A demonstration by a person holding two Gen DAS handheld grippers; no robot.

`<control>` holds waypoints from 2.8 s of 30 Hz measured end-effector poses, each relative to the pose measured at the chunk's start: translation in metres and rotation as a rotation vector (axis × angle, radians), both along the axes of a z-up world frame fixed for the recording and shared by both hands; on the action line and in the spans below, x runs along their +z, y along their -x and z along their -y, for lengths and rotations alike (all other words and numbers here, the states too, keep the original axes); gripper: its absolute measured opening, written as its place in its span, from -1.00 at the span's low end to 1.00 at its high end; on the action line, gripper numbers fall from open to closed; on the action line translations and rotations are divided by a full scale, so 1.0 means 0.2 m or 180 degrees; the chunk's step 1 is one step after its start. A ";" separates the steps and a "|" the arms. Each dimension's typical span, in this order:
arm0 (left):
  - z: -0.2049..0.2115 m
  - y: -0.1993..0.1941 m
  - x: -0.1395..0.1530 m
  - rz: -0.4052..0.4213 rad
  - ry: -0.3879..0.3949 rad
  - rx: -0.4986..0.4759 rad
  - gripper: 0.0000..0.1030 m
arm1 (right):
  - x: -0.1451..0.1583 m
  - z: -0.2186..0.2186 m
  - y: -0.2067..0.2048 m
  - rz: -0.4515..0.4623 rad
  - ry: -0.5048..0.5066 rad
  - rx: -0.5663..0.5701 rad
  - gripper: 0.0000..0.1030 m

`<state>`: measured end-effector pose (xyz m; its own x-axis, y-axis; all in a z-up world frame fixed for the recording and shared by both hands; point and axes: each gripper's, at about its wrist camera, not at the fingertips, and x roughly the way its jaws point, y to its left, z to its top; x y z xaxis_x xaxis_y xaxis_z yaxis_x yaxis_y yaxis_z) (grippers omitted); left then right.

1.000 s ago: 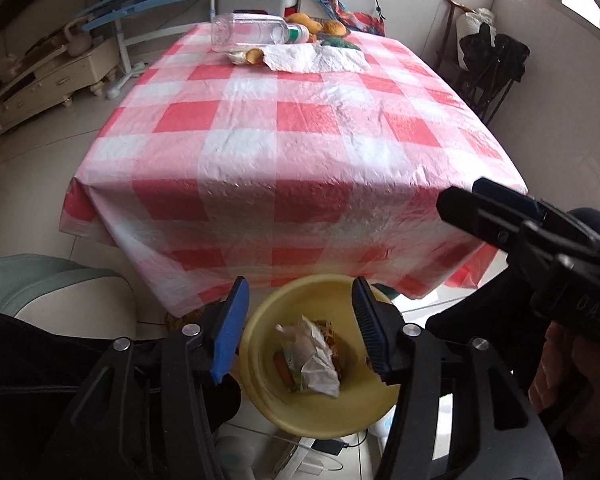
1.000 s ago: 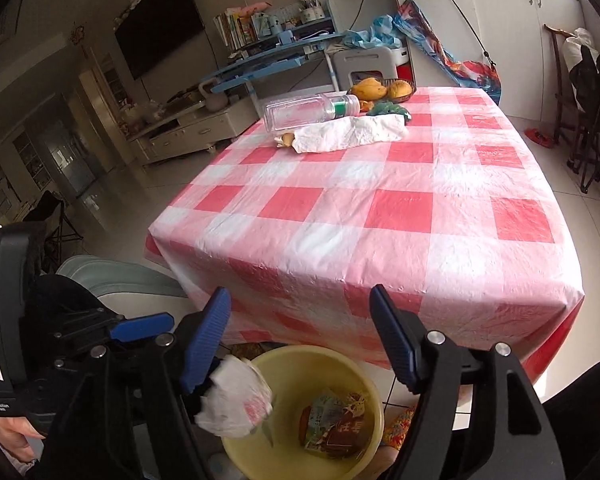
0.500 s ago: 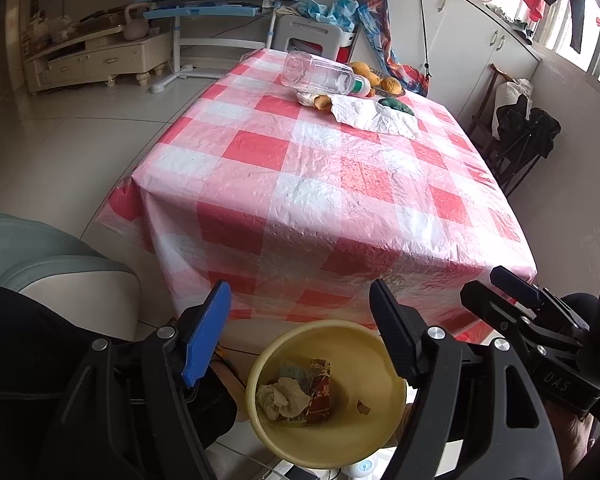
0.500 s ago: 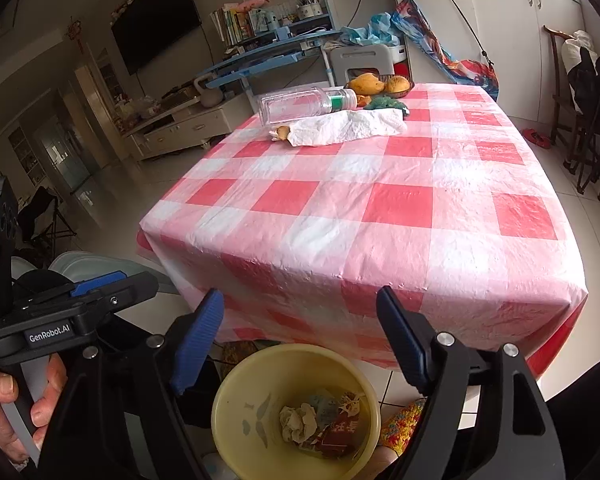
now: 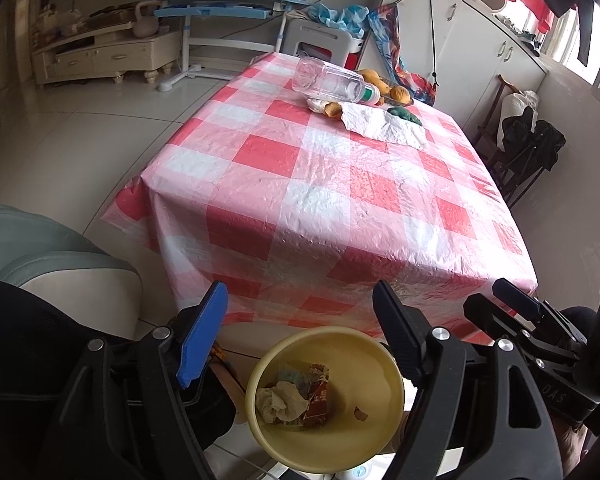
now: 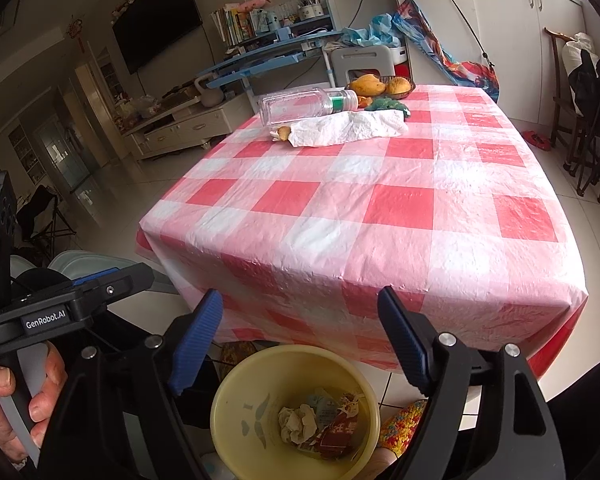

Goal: Collect trash

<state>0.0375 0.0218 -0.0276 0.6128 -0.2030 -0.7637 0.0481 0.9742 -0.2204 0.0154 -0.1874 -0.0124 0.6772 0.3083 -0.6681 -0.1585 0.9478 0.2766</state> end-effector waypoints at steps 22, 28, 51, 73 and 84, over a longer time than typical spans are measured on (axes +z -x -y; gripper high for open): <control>0.00 -0.02 0.00 0.0015 0.0003 0.0051 0.44 | 0.02 0.03 -0.01 0.0042 -0.0033 -0.0026 0.49; 0.01 -0.02 0.00 0.0016 0.0000 0.0050 0.44 | 0.04 0.04 -0.01 0.0071 -0.0050 -0.0045 0.49; 0.00 -0.06 0.02 0.0056 -0.0018 0.0076 0.45 | 0.05 0.06 -0.02 0.0120 -0.0077 -0.0056 0.53; -0.08 -0.38 0.10 0.0090 0.0230 0.0335 0.45 | 0.20 -0.04 -0.62 0.0108 0.0215 0.0276 0.53; -0.09 -0.52 0.04 -0.0050 0.0229 0.0407 0.45 | 0.10 -0.06 -1.25 -0.0038 0.0869 0.0585 0.53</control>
<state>0.1410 0.0392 -0.0201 0.6253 -0.1785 -0.7597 -0.0795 0.9538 -0.2896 0.2658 -0.1753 0.0068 0.6185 0.2330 -0.7505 -0.3321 0.9430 0.0190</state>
